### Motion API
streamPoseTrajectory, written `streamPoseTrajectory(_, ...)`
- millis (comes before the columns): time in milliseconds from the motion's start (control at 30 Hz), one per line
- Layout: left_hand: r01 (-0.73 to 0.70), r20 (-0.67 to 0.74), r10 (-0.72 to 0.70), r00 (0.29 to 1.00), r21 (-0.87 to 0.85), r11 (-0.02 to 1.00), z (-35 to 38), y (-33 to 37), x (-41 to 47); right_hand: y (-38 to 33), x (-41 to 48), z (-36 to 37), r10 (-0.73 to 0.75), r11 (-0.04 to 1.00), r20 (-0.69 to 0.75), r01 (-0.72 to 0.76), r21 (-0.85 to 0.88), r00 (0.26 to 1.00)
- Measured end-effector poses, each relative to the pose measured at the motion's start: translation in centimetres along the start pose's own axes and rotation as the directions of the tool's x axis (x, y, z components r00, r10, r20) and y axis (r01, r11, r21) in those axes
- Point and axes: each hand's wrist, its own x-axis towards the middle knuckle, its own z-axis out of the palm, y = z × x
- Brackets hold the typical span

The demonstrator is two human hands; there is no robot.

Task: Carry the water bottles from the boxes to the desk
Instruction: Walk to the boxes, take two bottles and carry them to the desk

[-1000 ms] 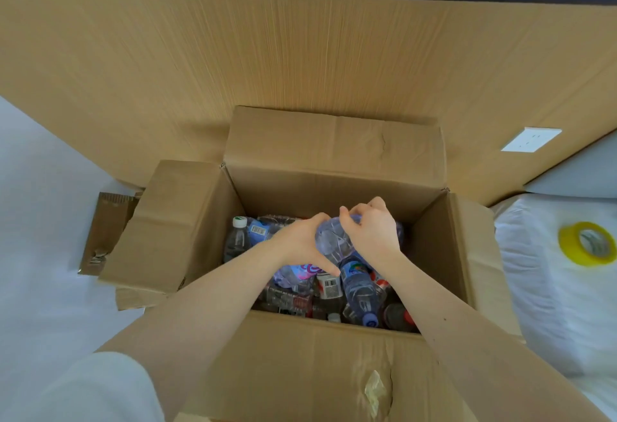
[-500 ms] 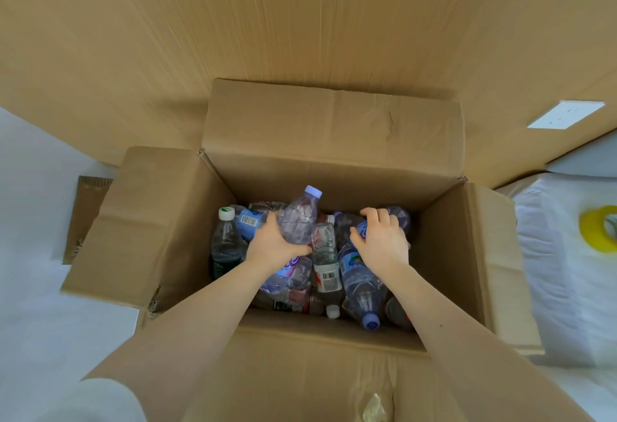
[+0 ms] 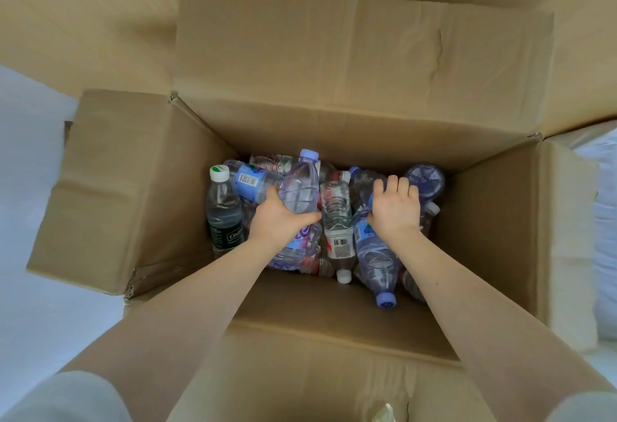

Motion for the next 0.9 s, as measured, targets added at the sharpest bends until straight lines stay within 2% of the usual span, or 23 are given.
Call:
streamPoseTrajectory(233, 0.011, -0.027, -0.011, 1.0, -0.016, 1.0, 0.4, -0.1, 0.3, -0.8, 0.9, 0.9, 0.044, 0.983, -0.006, -0.045, -0.178, 0.999)
streamPoseTrajectory(400, 0.022, -0.033, -0.023, 0.999, -0.024, 0.999, 0.3, -0.1, 0.0, -0.8, 0.6, 1.3, 0.093, 0.967, -0.036, -0.099, -0.234, 0.995)
streamPoseTrajectory(600, 0.032, -0.049, -0.035, 0.998, -0.05, 0.998, -0.3, 0.1, -0.8, -0.2, -0.8, 0.8, 0.138, 0.971, -0.033, -0.142, -0.19, 0.99)
streamPoseTrajectory(767, 0.004, -0.052, -0.009, 0.999, -0.086, 0.996, -0.9, 0.2, -2.0, 0.6, -3.3, -0.7, 0.097, 0.995, -0.034, -0.098, -0.032, 0.995)
streamPoseTrajectory(900, -0.06, -0.043, 0.055, 0.998, -0.133, 0.989, -1.5, 0.4, -2.9, 0.3, -5.5, -2.5, 0.098, 0.993, -0.164, -0.109, -0.055, 0.982)
